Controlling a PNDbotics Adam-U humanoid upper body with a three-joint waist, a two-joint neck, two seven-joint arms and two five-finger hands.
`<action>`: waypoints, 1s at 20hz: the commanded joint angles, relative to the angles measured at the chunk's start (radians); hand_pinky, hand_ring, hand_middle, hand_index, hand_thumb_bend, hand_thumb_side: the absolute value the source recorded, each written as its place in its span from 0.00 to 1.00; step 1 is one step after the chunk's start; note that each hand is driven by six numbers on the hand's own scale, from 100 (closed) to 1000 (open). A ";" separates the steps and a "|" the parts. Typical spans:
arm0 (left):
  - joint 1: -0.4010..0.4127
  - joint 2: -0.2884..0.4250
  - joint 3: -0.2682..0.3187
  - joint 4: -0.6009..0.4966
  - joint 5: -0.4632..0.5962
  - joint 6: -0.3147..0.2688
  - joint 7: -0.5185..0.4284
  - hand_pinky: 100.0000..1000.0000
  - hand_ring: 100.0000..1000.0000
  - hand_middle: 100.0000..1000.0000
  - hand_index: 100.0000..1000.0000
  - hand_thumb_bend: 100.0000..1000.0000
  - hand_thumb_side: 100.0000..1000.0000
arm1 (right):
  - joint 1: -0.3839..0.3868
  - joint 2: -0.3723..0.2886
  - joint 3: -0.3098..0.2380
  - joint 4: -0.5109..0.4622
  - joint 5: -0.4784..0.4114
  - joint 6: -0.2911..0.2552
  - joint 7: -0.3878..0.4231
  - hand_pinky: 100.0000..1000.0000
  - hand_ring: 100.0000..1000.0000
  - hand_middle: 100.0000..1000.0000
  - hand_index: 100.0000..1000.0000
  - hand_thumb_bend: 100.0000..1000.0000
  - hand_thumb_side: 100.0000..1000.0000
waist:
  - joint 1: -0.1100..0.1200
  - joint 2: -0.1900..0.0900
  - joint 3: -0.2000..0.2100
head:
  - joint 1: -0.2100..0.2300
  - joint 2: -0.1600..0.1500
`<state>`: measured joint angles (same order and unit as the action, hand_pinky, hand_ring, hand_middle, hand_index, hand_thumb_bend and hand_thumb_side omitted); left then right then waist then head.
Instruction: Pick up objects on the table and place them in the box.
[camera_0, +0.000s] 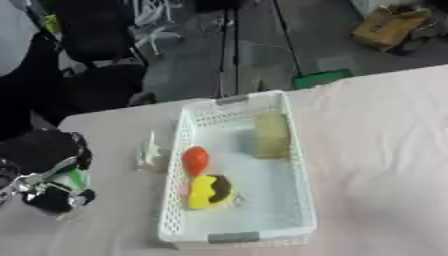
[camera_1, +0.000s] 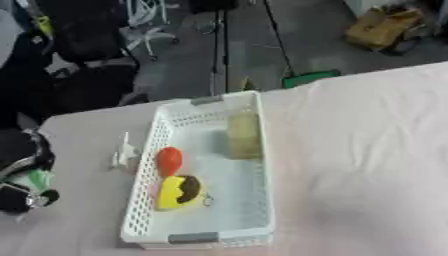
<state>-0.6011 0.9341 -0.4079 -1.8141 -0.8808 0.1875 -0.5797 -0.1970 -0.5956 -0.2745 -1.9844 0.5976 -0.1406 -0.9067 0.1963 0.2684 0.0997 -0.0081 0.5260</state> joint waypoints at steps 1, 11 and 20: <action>-0.035 0.053 0.033 -0.036 -0.002 0.002 -0.037 0.00 0.26 0.34 0.40 0.46 0.19 | -0.006 -0.035 0.001 -0.016 0.001 0.000 0.000 0.83 0.93 0.81 0.77 0.00 1.00 | -0.004 -0.021 0.000 | 0.004 -0.009; -0.155 0.027 0.053 -0.096 0.011 0.014 -0.094 0.00 0.25 0.34 0.40 0.44 0.18 | -0.006 -0.041 0.013 -0.016 -0.001 -0.003 0.000 0.84 0.93 0.81 0.77 0.00 1.00 | 0.006 -0.034 -0.020 | 0.017 -0.002; -0.313 -0.068 0.028 -0.033 0.024 0.000 -0.128 0.00 0.24 0.33 0.40 0.42 0.18 | -0.014 -0.043 0.034 -0.016 -0.007 -0.008 0.000 0.84 0.93 0.81 0.77 0.00 1.00 | 0.017 -0.049 -0.057 | 0.046 0.004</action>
<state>-0.8956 0.8582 -0.3882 -1.8556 -0.8611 0.1883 -0.7017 -0.1993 -0.6045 -0.2406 -1.9844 0.5963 -0.1447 -0.9061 0.2214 0.2389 0.0393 0.0301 0.5268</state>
